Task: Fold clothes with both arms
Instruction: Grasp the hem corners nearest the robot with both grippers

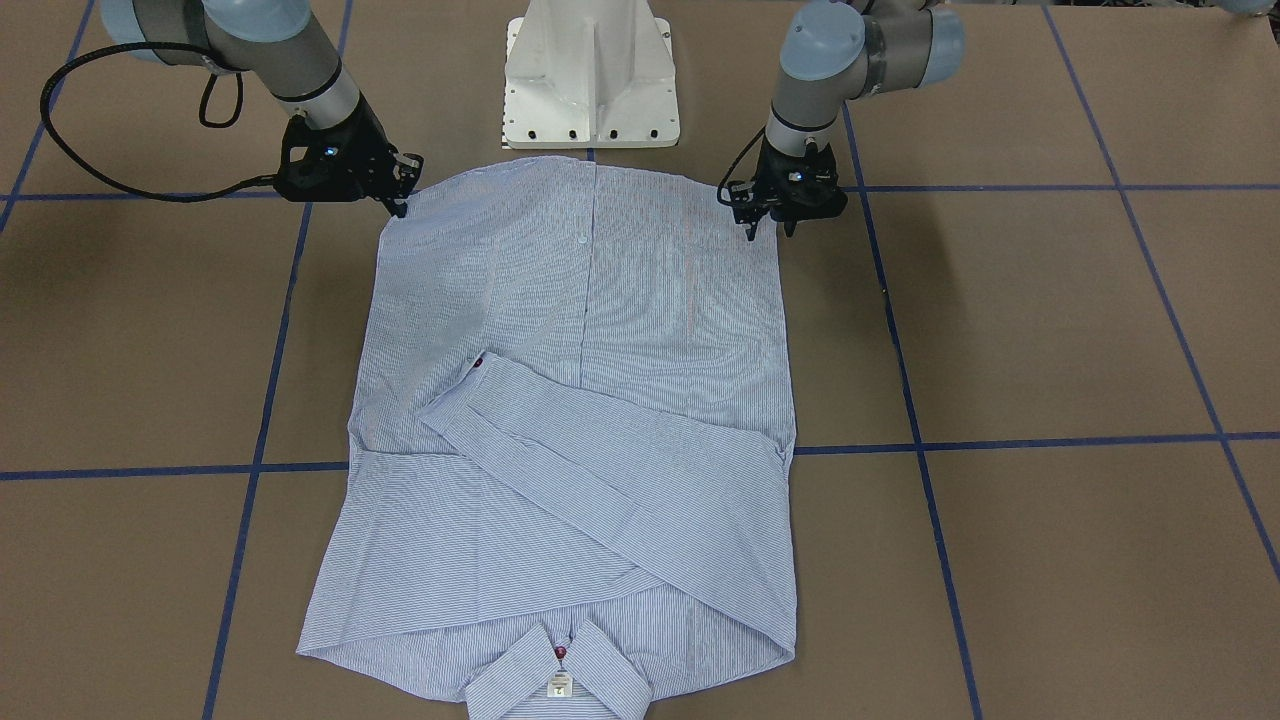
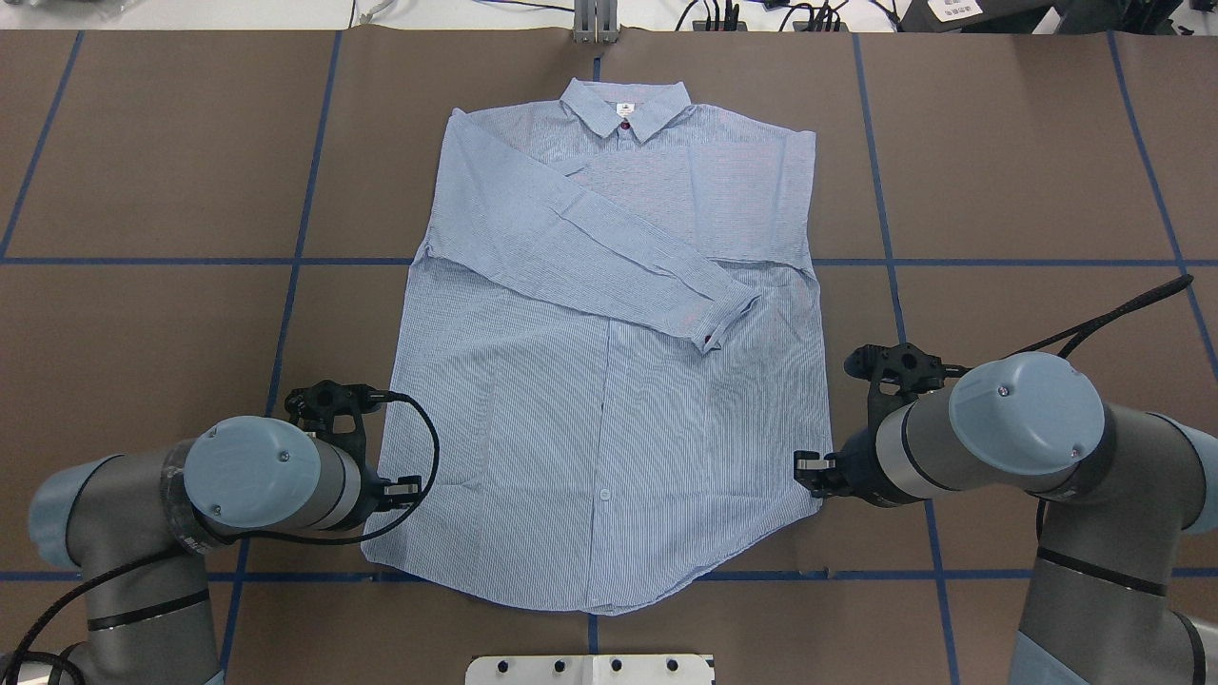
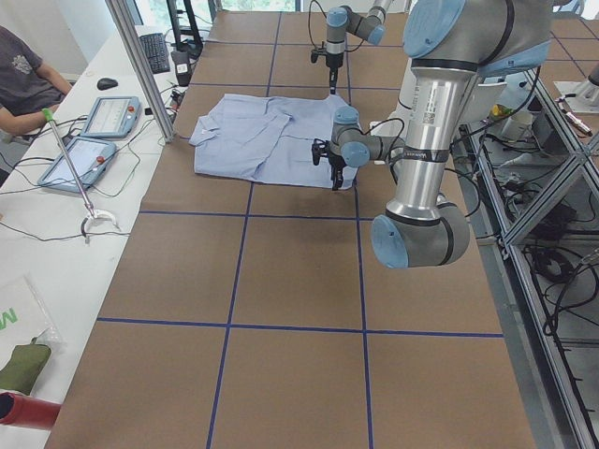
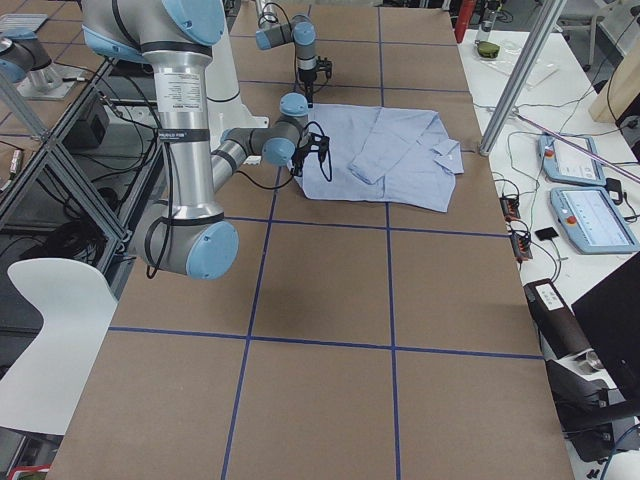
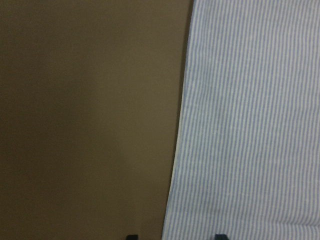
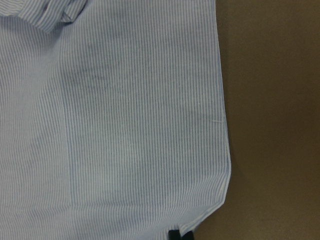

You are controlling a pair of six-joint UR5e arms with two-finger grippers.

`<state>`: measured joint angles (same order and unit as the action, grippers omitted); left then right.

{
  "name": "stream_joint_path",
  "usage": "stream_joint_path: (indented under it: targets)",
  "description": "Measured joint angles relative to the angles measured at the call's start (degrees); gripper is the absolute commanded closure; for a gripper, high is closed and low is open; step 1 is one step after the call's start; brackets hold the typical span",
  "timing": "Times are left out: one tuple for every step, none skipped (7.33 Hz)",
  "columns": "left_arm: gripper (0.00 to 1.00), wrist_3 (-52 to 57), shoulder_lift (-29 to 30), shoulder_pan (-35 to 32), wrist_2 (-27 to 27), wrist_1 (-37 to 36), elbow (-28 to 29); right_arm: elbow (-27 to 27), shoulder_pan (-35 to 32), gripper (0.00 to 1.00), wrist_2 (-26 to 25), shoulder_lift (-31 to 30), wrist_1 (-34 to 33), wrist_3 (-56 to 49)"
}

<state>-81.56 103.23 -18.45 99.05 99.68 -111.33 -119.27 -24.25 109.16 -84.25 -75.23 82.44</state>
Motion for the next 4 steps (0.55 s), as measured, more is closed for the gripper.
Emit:
stream_joint_path:
  targets:
    - [0.40,0.0,0.0,0.2,0.0,0.0,0.0,0.0,-0.1,1.00,0.0,0.0,0.0,0.0]
    - [0.40,0.0,0.0,0.3,0.0,0.0,0.0,0.0,-0.2,1.00,0.0,0.0,0.0,0.0]
    - [0.41,0.0,0.0,0.5,0.1,0.0,0.0,0.0,-0.3,1.00,0.0,0.0,0.0,0.0]
    - [0.41,0.0,0.0,0.6,0.1,0.0,0.0,0.0,-0.4,1.00,0.1,0.0,0.0,0.0]
